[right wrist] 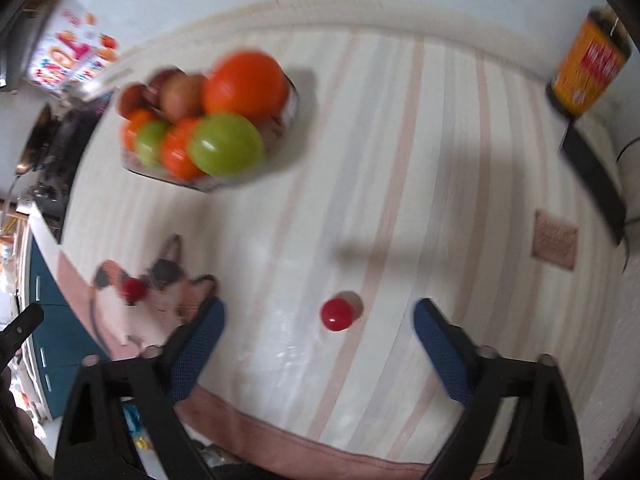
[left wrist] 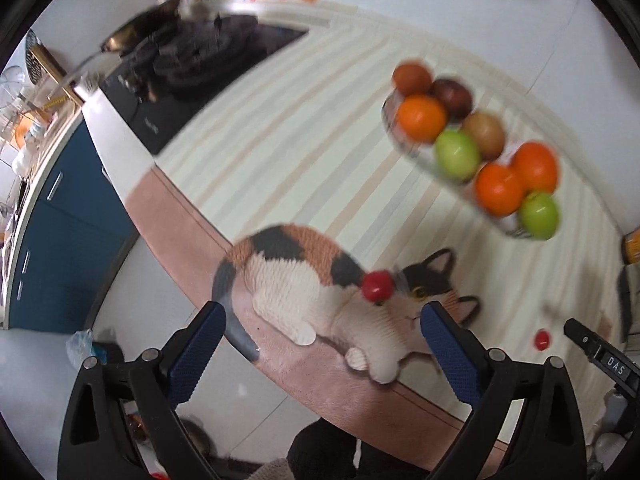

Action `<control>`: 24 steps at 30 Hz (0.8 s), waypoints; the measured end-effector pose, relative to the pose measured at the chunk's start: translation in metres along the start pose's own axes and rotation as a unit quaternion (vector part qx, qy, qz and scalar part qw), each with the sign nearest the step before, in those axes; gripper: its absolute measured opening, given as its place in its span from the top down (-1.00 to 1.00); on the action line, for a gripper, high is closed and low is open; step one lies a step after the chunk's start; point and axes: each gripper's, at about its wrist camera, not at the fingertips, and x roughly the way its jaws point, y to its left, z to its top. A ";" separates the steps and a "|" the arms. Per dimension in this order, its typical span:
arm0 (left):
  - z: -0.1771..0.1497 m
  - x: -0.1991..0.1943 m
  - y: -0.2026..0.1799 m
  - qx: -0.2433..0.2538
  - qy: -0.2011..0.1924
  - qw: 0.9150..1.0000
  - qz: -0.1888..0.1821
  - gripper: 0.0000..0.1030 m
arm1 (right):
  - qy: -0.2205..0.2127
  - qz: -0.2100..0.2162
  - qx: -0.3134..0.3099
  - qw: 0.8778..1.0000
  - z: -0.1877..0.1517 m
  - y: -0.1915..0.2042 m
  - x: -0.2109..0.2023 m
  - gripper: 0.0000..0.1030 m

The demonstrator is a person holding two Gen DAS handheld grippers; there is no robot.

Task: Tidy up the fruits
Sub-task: 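Grasp a cherry tomato with the left tool while the right tool grasps another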

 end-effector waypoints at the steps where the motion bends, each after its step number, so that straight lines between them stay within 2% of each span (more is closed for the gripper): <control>1: 0.001 0.012 -0.001 -0.002 0.013 1.000 -0.002 -0.94 | 0.004 -0.002 -0.001 1.000 0.000 -0.002 0.007 -0.40; 4: 0.005 0.043 -0.007 -0.001 0.051 0.999 -0.007 -0.93 | 0.023 -0.004 -0.004 1.000 -0.001 -0.003 0.032 -0.26; 8: 0.015 0.073 -0.017 0.011 0.073 0.997 -0.008 -0.93 | 0.035 -0.009 -0.008 0.999 -0.004 -0.001 0.048 -0.21; 10: 0.019 0.087 -0.022 0.015 0.086 0.996 -0.018 -0.93 | 0.040 -0.011 -0.011 0.999 -0.007 0.000 0.056 -0.09; 12: 0.022 0.100 -0.023 0.014 0.094 0.995 -0.027 -0.76 | 0.043 -0.015 -0.016 0.999 -0.009 0.002 0.062 -0.02; 14: 0.023 0.110 -0.023 0.011 0.100 0.994 -0.032 -0.39 | 0.043 -0.015 -0.022 0.999 -0.010 0.004 0.066 0.11; 15: 0.024 0.112 -0.022 0.003 0.099 0.994 -0.051 -0.33 | 0.042 -0.018 -0.026 0.999 -0.011 0.005 0.066 0.20; 19: 0.028 0.107 -0.024 0.002 0.088 0.993 -0.074 0.32 | 0.035 -0.021 -0.038 0.998 -0.013 0.010 0.070 0.39; 22: 0.029 0.104 -0.026 0.004 0.090 0.993 -0.081 0.46 | 0.034 -0.016 -0.040 0.999 -0.013 0.013 0.072 0.42; 24: 0.028 0.104 -0.024 0.002 0.094 0.992 -0.088 0.46 | 0.034 -0.015 -0.041 0.998 -0.014 0.016 0.073 0.42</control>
